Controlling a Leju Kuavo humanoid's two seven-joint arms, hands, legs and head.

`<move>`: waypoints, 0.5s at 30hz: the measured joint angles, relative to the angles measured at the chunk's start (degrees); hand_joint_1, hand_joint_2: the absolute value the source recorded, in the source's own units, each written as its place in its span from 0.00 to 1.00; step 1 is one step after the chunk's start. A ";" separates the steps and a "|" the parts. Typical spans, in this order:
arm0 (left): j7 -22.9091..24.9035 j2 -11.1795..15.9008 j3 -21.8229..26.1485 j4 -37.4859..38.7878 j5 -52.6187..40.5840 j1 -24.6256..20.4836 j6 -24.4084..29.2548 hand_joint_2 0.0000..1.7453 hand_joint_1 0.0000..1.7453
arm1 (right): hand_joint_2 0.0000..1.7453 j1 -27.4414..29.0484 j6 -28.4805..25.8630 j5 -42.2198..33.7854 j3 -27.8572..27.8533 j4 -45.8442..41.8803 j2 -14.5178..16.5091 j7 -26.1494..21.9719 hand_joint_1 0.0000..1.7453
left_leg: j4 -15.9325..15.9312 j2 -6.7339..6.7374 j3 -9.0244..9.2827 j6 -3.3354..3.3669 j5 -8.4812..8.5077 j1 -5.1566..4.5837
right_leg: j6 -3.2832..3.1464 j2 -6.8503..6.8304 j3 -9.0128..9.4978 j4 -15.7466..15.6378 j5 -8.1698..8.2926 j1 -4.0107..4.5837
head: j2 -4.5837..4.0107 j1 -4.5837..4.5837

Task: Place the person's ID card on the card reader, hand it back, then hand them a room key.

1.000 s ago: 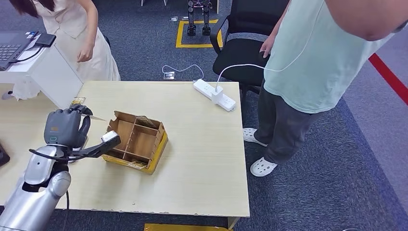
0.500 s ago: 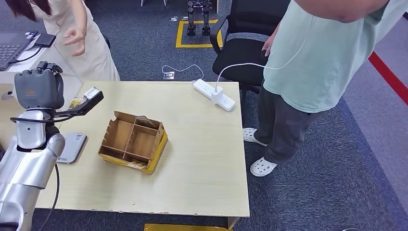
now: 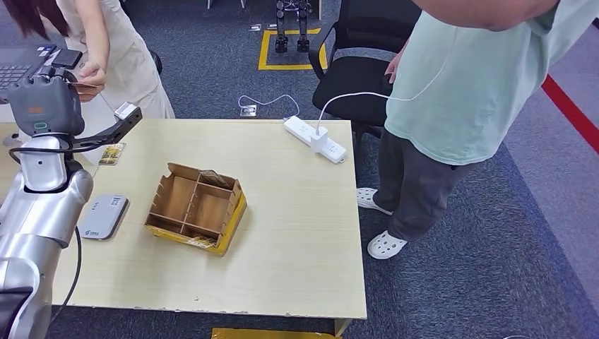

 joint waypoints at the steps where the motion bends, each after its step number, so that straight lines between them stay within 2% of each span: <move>1: -0.38 -0.11 0.00 0.65 0.26 -0.29 0.39 1.00 1.00 | 0.00 -0.06 0.02 0.03 0.00 -0.01 0.06 -0.03 0.00 | 0.00 0.01 0.00 0.00 0.00 0.00 | 0.00 0.01 0.00 0.00 0.00 0.00 | 0.00 0.00; 2: -0.88 -0.23 0.00 1.24 0.60 -0.49 0.84 1.00 0.91 | 0.00 -0.11 0.04 0.08 0.00 -0.02 0.12 -0.06 0.00 | 0.00 0.02 0.00 0.00 0.00 0.00 | 0.00 0.02 0.00 0.00 0.00 0.00 | 0.00 -0.01; 5: -2.25 -0.68 0.00 2.47 1.86 -0.57 1.95 1.00 0.16 | 0.00 -0.14 0.07 0.22 0.00 -0.02 0.28 -0.10 0.00 | 0.00 0.02 0.00 0.00 0.00 0.00 | 0.00 0.02 -0.02 0.00 0.00 0.00 | 0.00 -0.01; 6: -2.72 -0.86 0.00 2.79 2.50 -0.57 2.07 1.00 0.00 | 0.00 -0.13 0.07 0.31 0.00 -0.02 0.32 -0.10 0.00 | 0.00 0.02 0.00 0.00 0.00 0.00 | 0.00 0.02 -0.02 0.00 0.00 0.00 | 0.00 -0.01; 15: -4.59 -1.39 0.02 3.33 5.23 -0.58 1.86 1.00 0.00 | 0.00 -0.12 0.06 0.63 0.00 -0.02 0.34 -0.10 0.00 | 0.00 0.01 -0.01 0.00 0.00 0.00 | 0.00 0.02 -0.01 0.00 0.00 0.00 | 0.00 0.00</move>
